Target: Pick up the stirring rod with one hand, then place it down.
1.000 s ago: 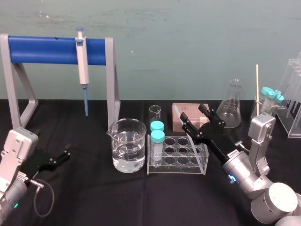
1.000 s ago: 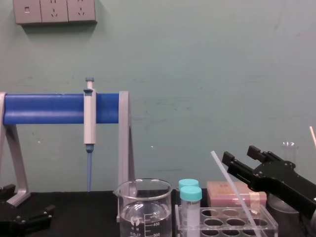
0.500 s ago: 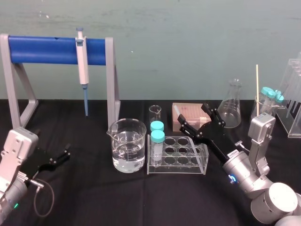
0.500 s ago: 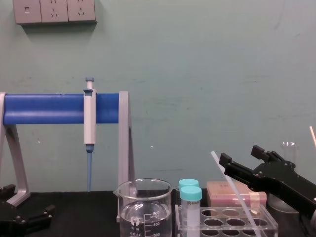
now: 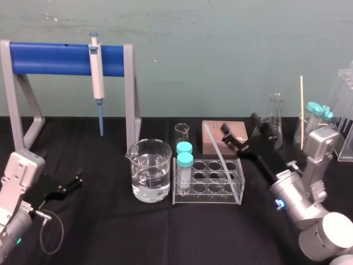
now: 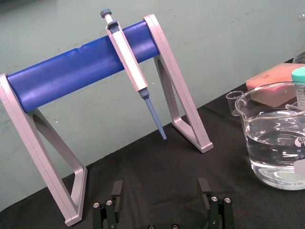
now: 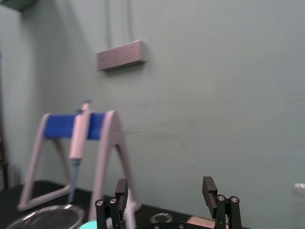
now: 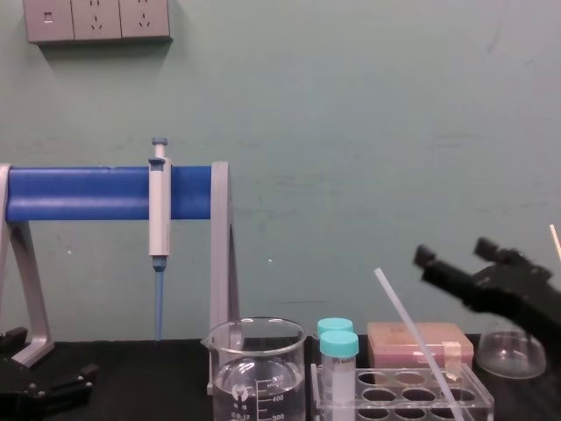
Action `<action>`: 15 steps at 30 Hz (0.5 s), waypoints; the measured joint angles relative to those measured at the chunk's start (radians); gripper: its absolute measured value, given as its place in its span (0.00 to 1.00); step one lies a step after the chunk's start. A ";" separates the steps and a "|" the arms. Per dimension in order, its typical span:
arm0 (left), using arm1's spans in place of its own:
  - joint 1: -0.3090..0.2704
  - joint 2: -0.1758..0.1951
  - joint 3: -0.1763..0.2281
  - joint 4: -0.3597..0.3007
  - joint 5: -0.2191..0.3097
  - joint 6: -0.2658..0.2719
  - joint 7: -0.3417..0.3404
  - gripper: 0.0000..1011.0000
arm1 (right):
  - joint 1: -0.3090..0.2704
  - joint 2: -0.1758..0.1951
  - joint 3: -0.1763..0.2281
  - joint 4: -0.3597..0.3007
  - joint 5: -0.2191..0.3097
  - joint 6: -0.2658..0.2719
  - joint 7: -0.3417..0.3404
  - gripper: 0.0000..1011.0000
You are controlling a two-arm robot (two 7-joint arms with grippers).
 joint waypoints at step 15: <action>0.000 0.000 0.000 0.000 0.000 0.000 0.000 0.99 | -0.152 0.006 0.136 -0.217 -0.028 0.299 -0.272 0.99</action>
